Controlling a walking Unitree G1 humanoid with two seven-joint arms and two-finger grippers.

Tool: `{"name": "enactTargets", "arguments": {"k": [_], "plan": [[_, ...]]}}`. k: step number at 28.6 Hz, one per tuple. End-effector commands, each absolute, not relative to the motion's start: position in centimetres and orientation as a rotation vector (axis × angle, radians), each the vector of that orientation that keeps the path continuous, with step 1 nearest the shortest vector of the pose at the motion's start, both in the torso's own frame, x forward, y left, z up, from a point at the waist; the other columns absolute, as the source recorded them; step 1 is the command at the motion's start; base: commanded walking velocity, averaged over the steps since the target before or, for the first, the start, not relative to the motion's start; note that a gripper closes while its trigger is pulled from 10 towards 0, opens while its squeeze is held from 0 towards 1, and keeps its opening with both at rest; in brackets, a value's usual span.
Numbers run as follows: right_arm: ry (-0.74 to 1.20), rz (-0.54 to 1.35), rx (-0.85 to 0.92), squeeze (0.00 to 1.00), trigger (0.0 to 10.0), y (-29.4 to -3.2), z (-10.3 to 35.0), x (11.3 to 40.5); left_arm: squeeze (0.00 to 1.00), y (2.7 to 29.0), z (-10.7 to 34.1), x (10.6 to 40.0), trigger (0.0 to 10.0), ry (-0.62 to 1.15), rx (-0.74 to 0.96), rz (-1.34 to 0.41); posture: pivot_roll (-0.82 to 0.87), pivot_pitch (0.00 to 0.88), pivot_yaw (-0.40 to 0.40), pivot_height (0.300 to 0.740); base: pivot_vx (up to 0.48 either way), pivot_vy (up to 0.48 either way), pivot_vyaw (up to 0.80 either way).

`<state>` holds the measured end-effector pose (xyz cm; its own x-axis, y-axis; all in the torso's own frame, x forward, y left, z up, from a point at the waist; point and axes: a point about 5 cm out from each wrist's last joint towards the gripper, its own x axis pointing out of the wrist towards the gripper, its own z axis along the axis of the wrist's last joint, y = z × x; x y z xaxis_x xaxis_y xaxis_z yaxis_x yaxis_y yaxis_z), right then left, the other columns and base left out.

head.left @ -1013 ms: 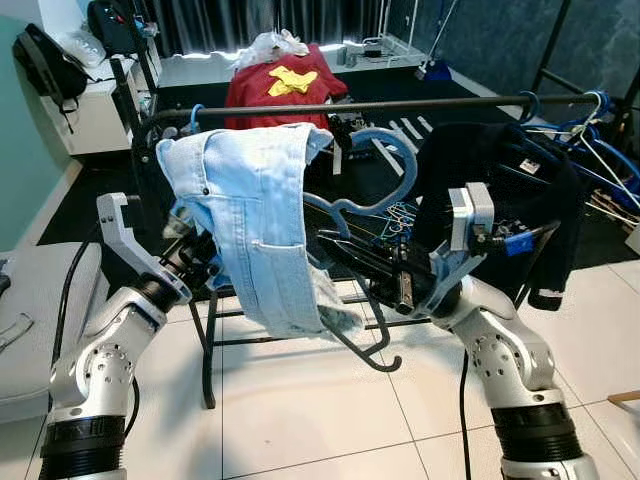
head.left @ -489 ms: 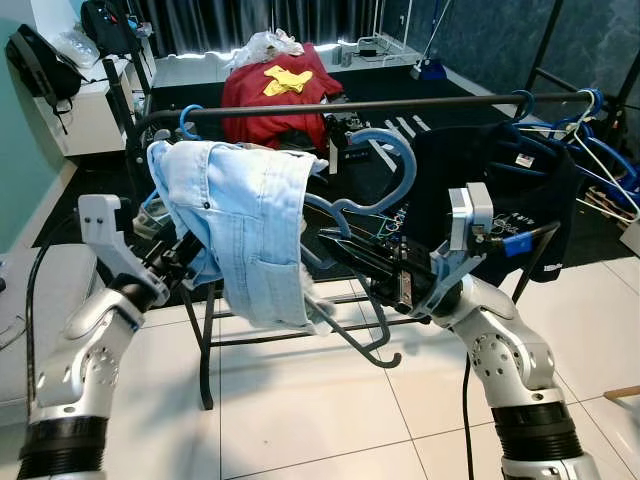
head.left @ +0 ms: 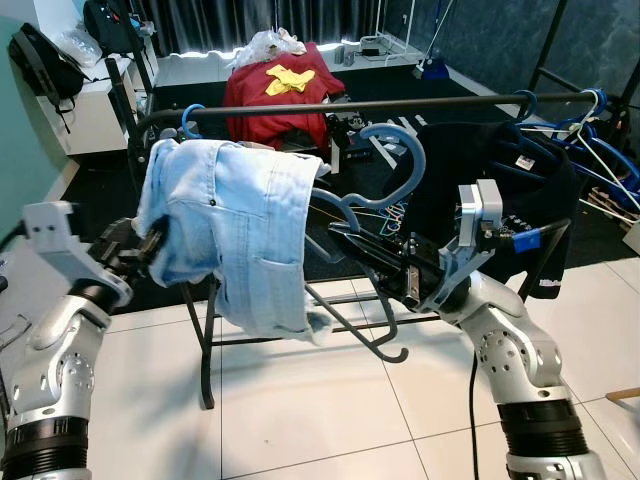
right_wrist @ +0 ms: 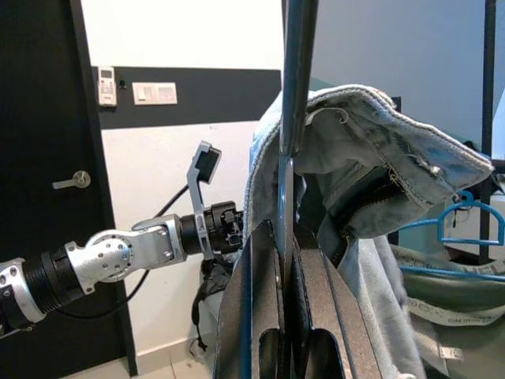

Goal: Hang hanger

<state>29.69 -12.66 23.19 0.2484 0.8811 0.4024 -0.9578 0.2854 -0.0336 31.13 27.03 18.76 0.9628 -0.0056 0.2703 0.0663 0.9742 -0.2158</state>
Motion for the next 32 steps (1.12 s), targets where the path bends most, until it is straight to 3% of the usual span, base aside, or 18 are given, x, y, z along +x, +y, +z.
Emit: {"name": "enactTargets", "arguments": {"k": [1,6,7,14,21,25,27,30,32], "plan": [[-0.495,1.271,0.232,0.00,0.0,-13.0,24.9,29.6,1.00,29.0,18.4,30.5,10.0,-0.269,-0.224,0.034,-0.02,0.057,0.028,0.740,0.000,0.000,0.00],[-0.492,1.272,0.229,0.00,0.0,-13.2,24.8,29.6,1.00,29.4,19.2,30.0,10.0,-0.337,-0.254,-0.021,-0.02,0.052,0.027,0.740,0.000,0.000,0.00],[-0.481,1.279,0.227,0.00,0.0,-13.4,24.8,29.6,0.00,29.9,19.6,29.7,10.0,-0.379,-0.283,-0.040,-0.02,0.049,0.026,0.740,0.000,0.000,0.00],[-0.447,1.295,0.216,0.00,0.0,-13.8,24.5,29.4,0.00,30.3,20.1,28.8,10.0,-0.411,-0.278,-0.159,-0.02,0.045,0.025,0.740,0.000,0.000,0.00],[-0.413,1.288,0.206,0.00,0.0,-14.3,24.0,29.5,0.00,31.0,22.6,27.1,10.0,-0.583,-0.488,-0.311,-0.02,0.048,0.022,0.740,0.000,0.000,0.00],[-0.401,1.281,0.202,0.00,0.0,-14.5,23.9,29.6,0.00,31.2,23.2,26.7,10.0,-0.595,-0.481,-0.349,-0.02,0.049,0.021,0.740,0.000,0.000,0.00],[-0.380,1.273,0.193,0.00,0.0,-14.7,23.6,29.8,0.00,29.4,22.1,26.1,10.0,-0.387,-0.390,-0.561,-0.01,0.056,0.016,0.740,0.000,0.000,0.00],[-0.372,1.273,0.191,0.00,0.0,-14.8,23.5,29.8,0.00,28.3,21.2,25.6,10.0,-0.284,-0.402,-0.680,-0.01,0.058,0.015,0.740,0.000,0.000,0.00],[-0.366,1.274,0.190,0.00,0.0,-15.0,23.5,29.9,0.00,26.5,20.9,24.4,10.0,-0.227,-0.498,-0.864,-0.01,0.062,0.013,0.740,0.000,0.000,0.00]]}}
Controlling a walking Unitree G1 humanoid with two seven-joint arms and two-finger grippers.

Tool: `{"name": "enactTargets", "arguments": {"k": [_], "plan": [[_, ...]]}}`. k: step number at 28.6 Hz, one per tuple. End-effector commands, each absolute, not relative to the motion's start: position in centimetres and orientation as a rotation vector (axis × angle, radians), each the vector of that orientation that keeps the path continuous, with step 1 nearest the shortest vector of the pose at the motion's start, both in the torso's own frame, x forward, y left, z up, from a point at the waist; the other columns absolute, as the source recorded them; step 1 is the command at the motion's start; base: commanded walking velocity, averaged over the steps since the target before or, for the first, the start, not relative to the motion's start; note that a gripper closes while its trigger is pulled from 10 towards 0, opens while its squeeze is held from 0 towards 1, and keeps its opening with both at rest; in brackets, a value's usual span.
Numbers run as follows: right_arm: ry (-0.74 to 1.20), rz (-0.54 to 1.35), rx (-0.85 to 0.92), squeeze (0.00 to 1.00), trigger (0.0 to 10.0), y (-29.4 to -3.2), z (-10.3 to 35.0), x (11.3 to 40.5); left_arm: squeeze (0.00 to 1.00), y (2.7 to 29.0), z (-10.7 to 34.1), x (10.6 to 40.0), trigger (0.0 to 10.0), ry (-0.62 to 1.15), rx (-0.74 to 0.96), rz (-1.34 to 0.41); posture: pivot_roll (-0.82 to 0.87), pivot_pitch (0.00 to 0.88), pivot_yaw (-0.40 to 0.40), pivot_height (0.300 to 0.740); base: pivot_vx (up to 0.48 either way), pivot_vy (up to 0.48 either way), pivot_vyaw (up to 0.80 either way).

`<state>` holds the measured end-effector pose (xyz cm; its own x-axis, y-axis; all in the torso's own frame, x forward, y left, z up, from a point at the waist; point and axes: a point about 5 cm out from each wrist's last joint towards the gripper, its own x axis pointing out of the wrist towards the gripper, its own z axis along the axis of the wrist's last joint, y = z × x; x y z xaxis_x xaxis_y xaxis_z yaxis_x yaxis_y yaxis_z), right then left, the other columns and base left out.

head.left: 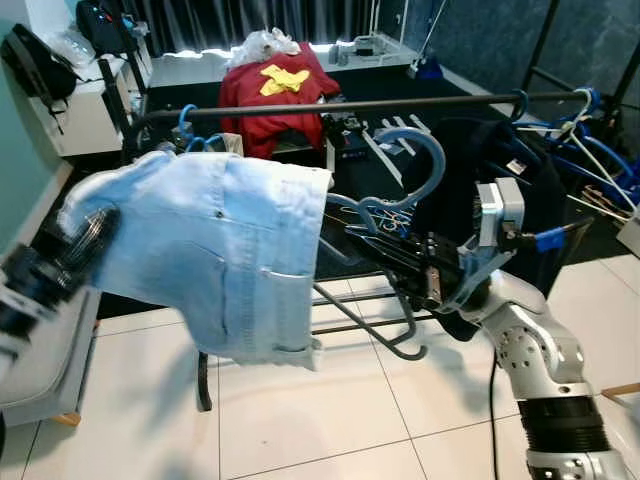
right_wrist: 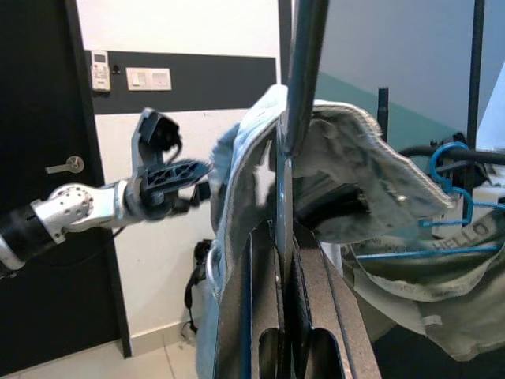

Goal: Hang hanger

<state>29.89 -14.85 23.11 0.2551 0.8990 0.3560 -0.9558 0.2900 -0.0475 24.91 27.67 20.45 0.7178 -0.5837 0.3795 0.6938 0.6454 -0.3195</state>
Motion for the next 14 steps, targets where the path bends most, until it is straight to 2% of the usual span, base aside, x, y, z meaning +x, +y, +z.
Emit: {"name": "enactTargets", "arguments": {"k": [1,2,5,7,9,11,13,14], "plan": [[-0.361,1.276,0.189,0.00,0.0,-15.0,23.5,29.9,0.00,25.4,21.4,23.8,10.0,-0.226,-0.543,-0.968,-0.02,0.062,0.010,0.740,0.000,0.000,0.00],[-0.361,1.276,0.189,0.00,0.0,-15.0,23.5,29.9,0.00,25.4,21.4,23.8,10.0,-0.226,-0.543,-0.968,-0.02,0.062,0.010,0.740,0.000,0.000,0.00],[-0.350,1.289,0.190,0.00,0.0,-15.0,23.4,29.8,0.00,23.3,22.7,22.5,10.0,-0.227,-0.651,-1.151,-0.02,0.063,0.010,0.740,0.000,0.000,0.00],[-0.349,1.291,0.190,0.00,0.0,-15.0,23.4,29.8,0.00,23.2,22.8,22.4,10.0,-0.225,-0.663,-1.159,-0.02,0.063,0.010,0.740,0.000,0.000,0.00],[-0.354,1.287,0.189,0.00,0.0,-15.0,23.5,29.9,0.00,21.3,23.7,23.6,10.0,-0.318,-0.631,-1.108,-0.02,0.064,0.006,0.740,0.000,0.000,0.00],[-0.358,1.285,0.188,0.00,0.0,-15.0,23.5,29.9,0.00,19.7,24.9,25.3,10.0,-0.456,-0.616,-0.967,-0.02,0.064,0.002,0.740,0.000,0.000,0.00],[-0.359,1.285,0.188,0.00,0.0,-15.0,23.5,29.9,0.00,19.2,25.2,25.8,10.0,-0.503,-0.613,-0.910,-0.02,0.064,0.002,0.740,0.000,0.000,0.00],[-0.359,1.286,0.190,0.00,0.0,-15.0,23.5,29.9,0.00,19.0,25.6,27.0,10.0,-0.585,-0.543,-0.758,-0.02,0.064,-0.004,0.740,0.000,0.000,0.00]]}}
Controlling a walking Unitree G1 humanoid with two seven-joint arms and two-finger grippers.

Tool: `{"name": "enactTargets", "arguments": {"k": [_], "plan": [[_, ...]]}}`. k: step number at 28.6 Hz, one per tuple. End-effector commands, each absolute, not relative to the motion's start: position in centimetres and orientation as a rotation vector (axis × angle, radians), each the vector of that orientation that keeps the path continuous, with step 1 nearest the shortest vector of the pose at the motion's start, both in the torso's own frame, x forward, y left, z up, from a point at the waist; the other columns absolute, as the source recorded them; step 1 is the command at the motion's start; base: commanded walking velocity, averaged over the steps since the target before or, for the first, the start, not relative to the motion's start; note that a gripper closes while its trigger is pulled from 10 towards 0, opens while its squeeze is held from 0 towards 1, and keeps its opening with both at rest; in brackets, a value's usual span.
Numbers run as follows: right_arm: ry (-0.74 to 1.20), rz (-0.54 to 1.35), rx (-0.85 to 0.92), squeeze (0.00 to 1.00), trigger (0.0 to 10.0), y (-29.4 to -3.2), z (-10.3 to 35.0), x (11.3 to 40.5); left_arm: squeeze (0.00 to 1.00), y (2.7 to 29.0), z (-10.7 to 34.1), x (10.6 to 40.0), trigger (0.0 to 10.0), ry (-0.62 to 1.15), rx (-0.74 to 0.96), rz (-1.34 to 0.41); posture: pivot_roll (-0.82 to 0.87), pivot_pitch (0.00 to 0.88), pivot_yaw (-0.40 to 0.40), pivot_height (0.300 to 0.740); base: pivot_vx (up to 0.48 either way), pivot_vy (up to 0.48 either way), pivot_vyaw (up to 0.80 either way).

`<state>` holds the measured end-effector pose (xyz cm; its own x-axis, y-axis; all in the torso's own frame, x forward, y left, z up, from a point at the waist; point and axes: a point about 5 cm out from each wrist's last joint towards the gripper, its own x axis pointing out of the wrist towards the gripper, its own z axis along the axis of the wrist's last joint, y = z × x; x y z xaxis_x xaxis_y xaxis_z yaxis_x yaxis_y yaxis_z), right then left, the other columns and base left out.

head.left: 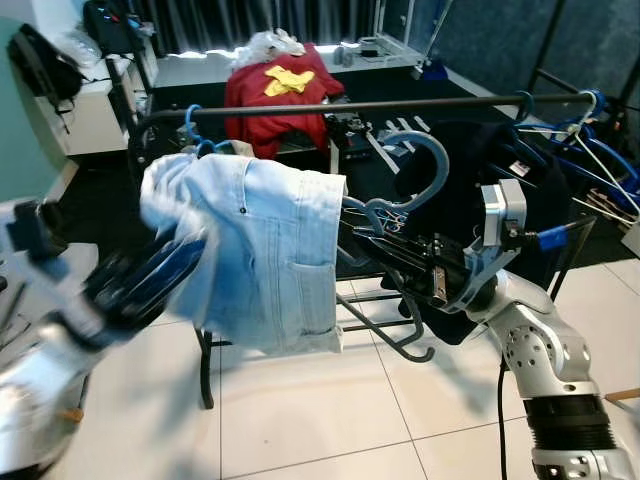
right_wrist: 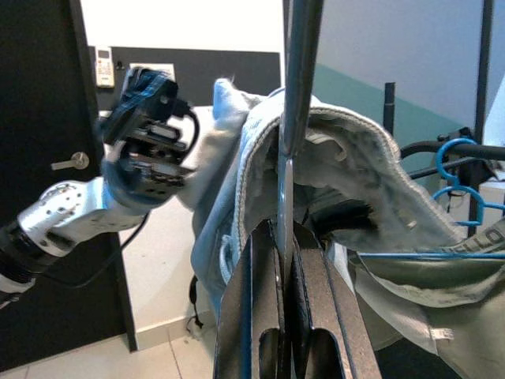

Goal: Hang hanger

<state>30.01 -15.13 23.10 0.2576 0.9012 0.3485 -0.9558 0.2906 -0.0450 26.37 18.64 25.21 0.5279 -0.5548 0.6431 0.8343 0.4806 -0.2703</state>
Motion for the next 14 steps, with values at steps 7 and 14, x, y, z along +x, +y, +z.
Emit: {"name": "enactTargets", "arguments": {"k": [7,14], "plan": [[-0.350,1.301,0.194,0.00,0.0,-14.7,23.4,30.0,0.00,20.6,27.6,28.9,10.0,-0.809,-0.409,-0.332,-0.04,0.067,-0.007,0.740,0.000,0.000,0.00],[-0.333,1.311,0.197,0.00,0.0,-14.7,23.2,29.9,0.00,23.6,28.2,28.2,10.0,-0.874,-0.675,-0.352,-0.03,0.067,-0.010,0.740,0.000,0.000,0.00]]}}
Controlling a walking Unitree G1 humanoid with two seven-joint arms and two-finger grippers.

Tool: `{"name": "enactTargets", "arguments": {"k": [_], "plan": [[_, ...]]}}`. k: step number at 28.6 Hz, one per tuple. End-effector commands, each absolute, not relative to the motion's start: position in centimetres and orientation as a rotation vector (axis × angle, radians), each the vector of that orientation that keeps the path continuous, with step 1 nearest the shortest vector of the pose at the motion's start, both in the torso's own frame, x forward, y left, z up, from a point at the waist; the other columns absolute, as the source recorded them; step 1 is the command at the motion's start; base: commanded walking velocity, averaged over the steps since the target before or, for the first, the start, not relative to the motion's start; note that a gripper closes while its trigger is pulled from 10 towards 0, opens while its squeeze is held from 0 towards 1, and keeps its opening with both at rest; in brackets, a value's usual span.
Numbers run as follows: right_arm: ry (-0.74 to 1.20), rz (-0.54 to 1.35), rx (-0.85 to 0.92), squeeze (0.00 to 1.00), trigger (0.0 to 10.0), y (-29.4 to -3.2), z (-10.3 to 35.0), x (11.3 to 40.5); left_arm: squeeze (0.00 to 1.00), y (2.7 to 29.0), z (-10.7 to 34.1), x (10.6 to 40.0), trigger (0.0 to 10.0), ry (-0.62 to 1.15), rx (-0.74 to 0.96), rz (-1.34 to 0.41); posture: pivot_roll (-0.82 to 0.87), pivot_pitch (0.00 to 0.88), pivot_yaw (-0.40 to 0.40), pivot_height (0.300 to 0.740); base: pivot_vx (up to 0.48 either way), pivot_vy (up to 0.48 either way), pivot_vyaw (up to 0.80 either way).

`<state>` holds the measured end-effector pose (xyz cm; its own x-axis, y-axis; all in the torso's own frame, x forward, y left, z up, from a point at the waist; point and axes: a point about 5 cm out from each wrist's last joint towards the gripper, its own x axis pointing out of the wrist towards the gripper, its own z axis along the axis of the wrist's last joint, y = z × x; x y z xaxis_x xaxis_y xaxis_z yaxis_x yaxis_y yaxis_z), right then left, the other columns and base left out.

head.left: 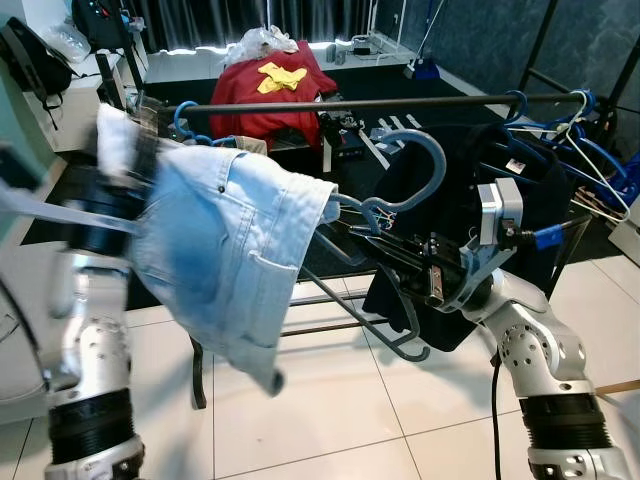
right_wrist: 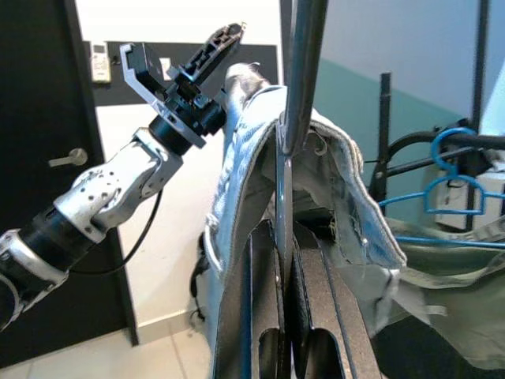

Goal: Hang hanger

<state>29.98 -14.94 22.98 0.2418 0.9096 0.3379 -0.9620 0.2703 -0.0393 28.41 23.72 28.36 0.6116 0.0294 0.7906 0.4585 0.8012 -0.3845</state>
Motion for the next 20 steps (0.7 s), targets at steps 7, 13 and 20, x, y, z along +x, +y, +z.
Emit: {"name": "enactTargets", "arguments": {"k": [7,13,20], "plan": [[-0.329,1.310,0.194,0.00,0.0,-14.7,23.0,29.9,0.00,21.7,27.1,27.1,10.0,-0.741,-0.660,-0.650,-0.03,0.071,-0.007,0.740,0.000,0.000,0.00],[-0.294,1.310,0.155,0.00,0.0,-14.9,22.6,29.8,0.00,23.6,25.1,27.7,10.0,-0.521,0.151,-0.588,-0.03,0.072,-0.012,0.740,0.000,0.000,0.00],[-0.290,1.312,0.153,0.00,0.0,-14.9,22.5,29.8,0.00,29.5,29.3,28.3,10.0,-0.777,0.320,0.019,-0.03,0.070,-0.013,0.740,0.000,0.000,0.00]]}}
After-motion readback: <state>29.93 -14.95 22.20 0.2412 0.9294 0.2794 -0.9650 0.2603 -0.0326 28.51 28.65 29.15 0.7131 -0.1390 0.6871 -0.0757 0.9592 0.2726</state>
